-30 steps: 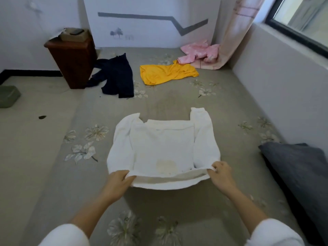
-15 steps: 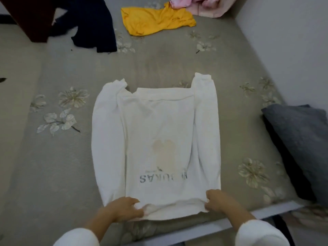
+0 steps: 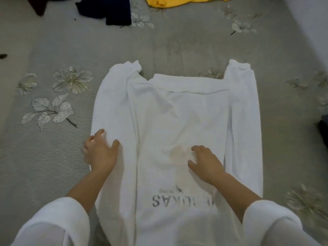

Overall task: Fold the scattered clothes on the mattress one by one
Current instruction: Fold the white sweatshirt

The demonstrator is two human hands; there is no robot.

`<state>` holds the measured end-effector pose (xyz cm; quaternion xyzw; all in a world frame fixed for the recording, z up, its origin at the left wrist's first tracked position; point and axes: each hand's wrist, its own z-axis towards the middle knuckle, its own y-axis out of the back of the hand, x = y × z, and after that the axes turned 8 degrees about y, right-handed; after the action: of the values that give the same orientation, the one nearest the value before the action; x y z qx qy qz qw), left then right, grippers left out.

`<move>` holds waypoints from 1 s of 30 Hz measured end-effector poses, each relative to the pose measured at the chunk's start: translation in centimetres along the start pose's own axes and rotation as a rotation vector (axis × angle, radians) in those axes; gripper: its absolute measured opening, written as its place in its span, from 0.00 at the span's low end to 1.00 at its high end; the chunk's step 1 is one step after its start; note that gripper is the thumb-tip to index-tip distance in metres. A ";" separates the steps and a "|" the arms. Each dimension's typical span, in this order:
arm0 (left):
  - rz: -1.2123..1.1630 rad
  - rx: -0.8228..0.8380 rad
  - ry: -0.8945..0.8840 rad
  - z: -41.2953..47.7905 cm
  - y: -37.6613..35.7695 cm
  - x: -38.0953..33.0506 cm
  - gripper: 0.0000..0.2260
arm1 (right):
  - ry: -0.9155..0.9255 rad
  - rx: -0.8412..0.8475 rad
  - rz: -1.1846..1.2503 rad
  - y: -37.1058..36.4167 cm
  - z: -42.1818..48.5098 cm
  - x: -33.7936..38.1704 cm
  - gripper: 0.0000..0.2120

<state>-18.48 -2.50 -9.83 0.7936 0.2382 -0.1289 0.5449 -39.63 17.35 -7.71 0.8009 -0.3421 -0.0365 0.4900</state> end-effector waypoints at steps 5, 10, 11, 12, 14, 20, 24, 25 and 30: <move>0.005 -0.005 -0.012 6.2 -2.2 -1.6 0.36 | 0.182 -0.104 -0.062 -1.5 7.3 2.0 0.30; 0.232 0.047 -0.438 9.2 -3.9 -1.6 0.26 | 0.203 -0.328 -0.228 -3.0 11.4 3.1 0.23; 0.314 0.007 -0.496 9.5 -3.6 -0.8 0.24 | 0.196 -0.366 -0.220 -3.0 11.9 3.3 0.23; 0.394 -0.028 -0.505 10.0 -3.0 0.3 0.24 | 0.188 -0.384 -0.203 -3.1 12.4 3.5 0.24; 0.524 -0.051 -0.418 11.3 -0.7 2.9 0.26 | 0.170 -0.365 -0.204 -2.6 13.3 3.8 0.29; 1.071 -0.033 -0.116 13.0 6.1 5.9 0.17 | 0.132 -0.279 -0.280 -1.3 14.9 5.6 0.21; 1.399 0.293 0.069 14.9 8.5 3.5 0.17 | 0.159 -0.216 -0.257 0.7 15.7 5.7 0.04; 1.342 0.276 0.079 15.3 8.4 2.3 0.16 | 0.170 -0.200 -0.220 1.5 16.2 5.5 0.05; 0.581 -0.018 -0.376 17.0 3.1 -6.3 0.12 | 0.148 -0.337 0.052 5.7 20.2 5.0 0.10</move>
<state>-21.26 -20.61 -10.75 0.7857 -0.1013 -0.1101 0.6003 -46.65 -2.54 -12.14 0.6990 -0.3147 -0.0214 0.6418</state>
